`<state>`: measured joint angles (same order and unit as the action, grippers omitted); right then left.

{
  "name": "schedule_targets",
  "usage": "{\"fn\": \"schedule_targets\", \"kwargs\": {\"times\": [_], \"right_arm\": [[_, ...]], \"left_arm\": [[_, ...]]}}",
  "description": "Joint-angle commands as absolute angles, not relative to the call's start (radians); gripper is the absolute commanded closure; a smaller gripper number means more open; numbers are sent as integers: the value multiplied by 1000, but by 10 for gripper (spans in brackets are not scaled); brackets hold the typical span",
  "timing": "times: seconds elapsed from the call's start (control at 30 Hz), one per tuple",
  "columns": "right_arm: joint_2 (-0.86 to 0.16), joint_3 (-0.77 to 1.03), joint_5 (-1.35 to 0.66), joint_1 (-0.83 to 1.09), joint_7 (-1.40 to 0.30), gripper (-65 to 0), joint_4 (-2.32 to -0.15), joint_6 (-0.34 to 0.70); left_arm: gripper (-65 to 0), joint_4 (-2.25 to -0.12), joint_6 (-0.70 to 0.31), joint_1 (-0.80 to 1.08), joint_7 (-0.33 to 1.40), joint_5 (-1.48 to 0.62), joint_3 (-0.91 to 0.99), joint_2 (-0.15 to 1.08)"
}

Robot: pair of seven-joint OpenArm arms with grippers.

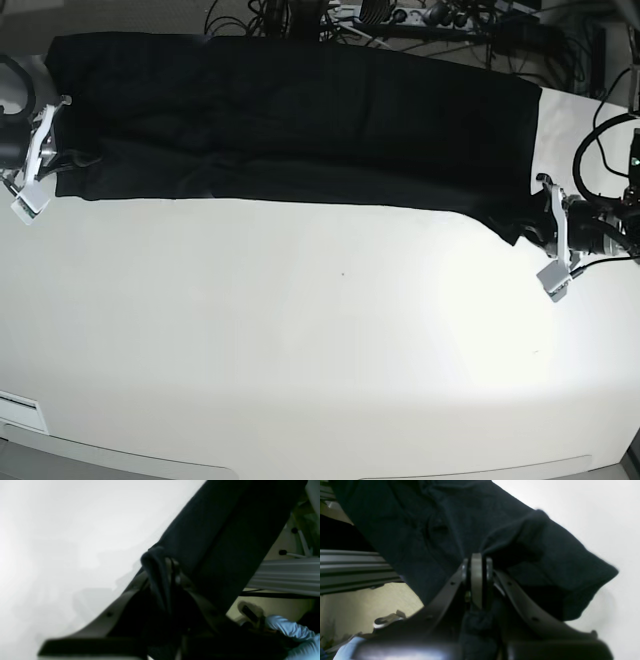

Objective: Fold the T-shirt properly
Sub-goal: 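Grasp the hem and fold it over toward the collar with both grippers, then release the folded hem and raise both grippers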

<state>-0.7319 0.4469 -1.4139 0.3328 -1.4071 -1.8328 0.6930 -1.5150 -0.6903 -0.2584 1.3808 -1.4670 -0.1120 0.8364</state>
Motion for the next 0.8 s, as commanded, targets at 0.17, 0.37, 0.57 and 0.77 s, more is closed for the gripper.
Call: {"fn": "schedule_targets", "kwargs": {"times": [0.17,0.37,0.57,0.77], "right_arm": [[-710,459,-1381,324,-1381,-49,-1846,698],[-712,459,-1379,324,-1381,-270,-1846,698],[-709,459,-1378,324,-1340,-270,-1846,698],[-709,459,-1230,324,-1188,-270,-1844,659]], "left_arm": [[-126,-1526,-646,-131,1396,-1484,-103,868],[-366,-1526,-660,-29,1396,-1422,-103,899],[-366,-1525,-562,-28,1218,-1129,-102,927],[-366,-1525,-537,-28,1166,-1118,-102,939]]}}
